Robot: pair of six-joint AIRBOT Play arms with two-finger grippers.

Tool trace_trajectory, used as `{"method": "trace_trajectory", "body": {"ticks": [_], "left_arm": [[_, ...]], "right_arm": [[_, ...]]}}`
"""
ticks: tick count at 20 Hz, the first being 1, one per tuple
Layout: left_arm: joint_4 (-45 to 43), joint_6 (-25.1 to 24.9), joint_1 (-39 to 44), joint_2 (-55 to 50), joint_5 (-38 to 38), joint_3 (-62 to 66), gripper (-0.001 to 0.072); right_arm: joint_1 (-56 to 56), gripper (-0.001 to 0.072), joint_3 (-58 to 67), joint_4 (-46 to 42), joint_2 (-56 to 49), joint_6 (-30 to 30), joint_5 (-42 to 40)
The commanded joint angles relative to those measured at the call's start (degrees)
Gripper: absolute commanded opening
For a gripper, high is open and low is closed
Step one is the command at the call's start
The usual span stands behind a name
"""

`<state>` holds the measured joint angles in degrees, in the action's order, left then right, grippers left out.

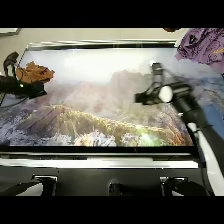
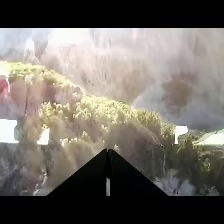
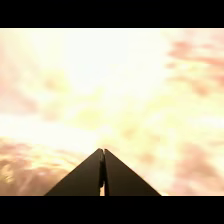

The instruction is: Fold the clothes and pants, and hang the long-sleeved shirts on hangers.

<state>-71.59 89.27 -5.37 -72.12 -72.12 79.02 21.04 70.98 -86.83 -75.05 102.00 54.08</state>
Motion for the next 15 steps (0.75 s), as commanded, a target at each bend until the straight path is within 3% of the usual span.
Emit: {"method": "trace_trajectory", "body": {"ticks": [1, 15], "left_arm": [[-1.2, -1.0, 0.1, 4.7, 4.1, -7.7, 0.0018], [-0.9, -0.6, 0.1, 4.4, 3.8, -7.7, 0.0020]], "right_arm": [[9.3, 0.0028, 0.1, 0.5, -1.7, -0.3, -4.3], [9.5, 0.0029, 0.1, 0.2, -1.7, -0.3, -7.5]]}}
